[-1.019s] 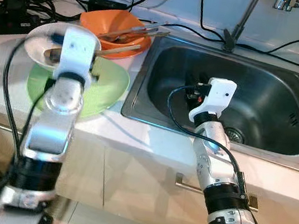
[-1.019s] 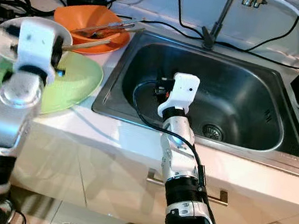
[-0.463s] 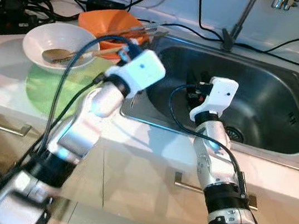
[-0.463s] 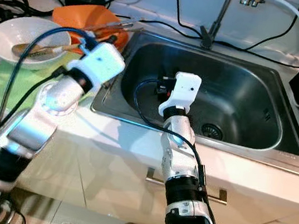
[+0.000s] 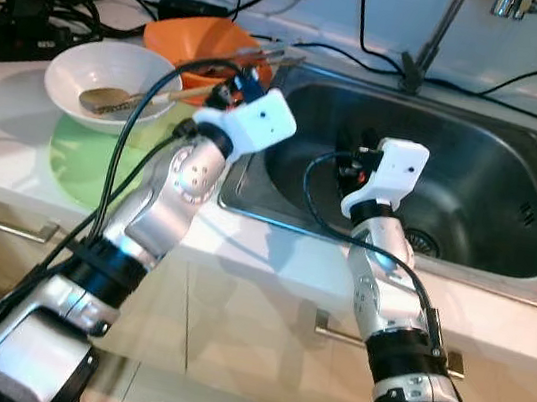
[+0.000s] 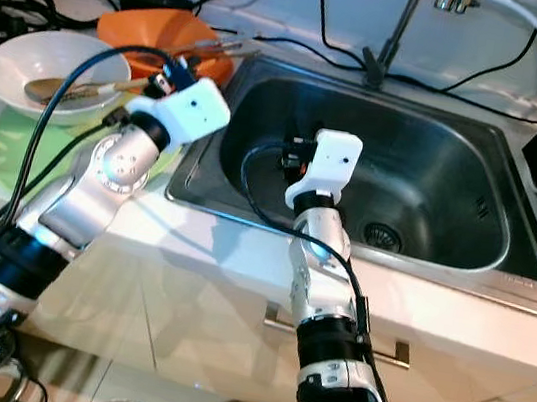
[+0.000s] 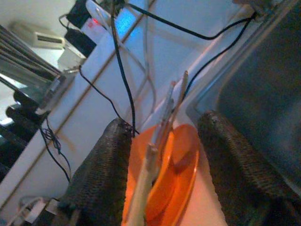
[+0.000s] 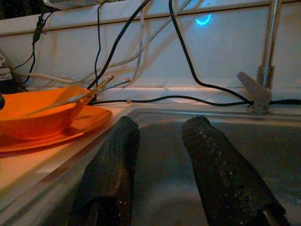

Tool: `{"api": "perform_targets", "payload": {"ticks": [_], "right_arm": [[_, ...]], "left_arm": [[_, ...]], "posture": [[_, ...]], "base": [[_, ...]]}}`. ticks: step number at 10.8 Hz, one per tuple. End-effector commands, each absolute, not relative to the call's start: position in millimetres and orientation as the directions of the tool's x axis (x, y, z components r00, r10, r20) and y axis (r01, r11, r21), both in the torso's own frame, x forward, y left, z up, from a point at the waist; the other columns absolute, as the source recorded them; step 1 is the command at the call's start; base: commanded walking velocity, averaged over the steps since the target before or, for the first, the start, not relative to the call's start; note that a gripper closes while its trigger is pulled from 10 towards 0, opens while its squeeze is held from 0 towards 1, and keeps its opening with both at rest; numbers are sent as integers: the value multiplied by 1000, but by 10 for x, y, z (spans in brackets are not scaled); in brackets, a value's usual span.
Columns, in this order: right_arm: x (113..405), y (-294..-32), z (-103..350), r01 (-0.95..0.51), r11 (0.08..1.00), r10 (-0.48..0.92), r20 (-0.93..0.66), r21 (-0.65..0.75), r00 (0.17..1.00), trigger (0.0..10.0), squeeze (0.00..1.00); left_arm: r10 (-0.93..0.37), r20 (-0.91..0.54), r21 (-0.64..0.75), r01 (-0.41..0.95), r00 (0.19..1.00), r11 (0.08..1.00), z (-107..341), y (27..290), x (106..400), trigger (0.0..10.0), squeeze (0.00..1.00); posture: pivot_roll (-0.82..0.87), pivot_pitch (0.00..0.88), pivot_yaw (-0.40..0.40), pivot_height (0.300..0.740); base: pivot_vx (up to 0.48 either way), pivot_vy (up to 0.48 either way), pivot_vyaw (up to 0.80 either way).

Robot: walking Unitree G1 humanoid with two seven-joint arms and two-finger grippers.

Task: Kitchen organization

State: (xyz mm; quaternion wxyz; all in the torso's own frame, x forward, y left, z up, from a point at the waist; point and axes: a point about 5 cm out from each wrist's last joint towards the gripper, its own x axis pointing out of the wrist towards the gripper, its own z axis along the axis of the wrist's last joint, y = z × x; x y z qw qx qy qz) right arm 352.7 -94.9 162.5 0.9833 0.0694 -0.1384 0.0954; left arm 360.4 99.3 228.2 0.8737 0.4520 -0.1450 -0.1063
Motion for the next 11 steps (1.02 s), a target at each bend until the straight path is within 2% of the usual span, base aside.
{"api": "perform_targets", "payload": {"ticks": [1, 5, 7, 11], "right_arm": [[3537, -999, 1635, -190, 975, 149, 292, 117, 945, 10000, 0], [3532, -974, 1625, -198, 973, 157, 292, 118, 943, 10000, 0], [3532, -978, 1624, -198, 973, 157, 291, 116, 944, 10000, 0], [3526, -969, 1609, -198, 973, 156, 286, 120, 945, 10000, 0]], "left_arm": [[-320, 169, 830, 41, 932, 557, 2299, 953, 3628, 10000, 0], [-245, 156, 849, -3, 957, 529, 2248, 978, 3798, 10000, 0], [-242, 170, 836, -9, 955, 549, 2273, 946, 3852, 0, 0], [-234, 181, 835, -23, 955, 551, 2281, 945, 3892, 0, 0]], "posture": [[66, 24, -50, 740], [62, 8, -49, 740], [59, 9, -50, 740], [63, 27, -52, 740]], "base": [[0, 0, 0], [0, 0, 0], [0, 0, 0], [0, 0, 0]]}}
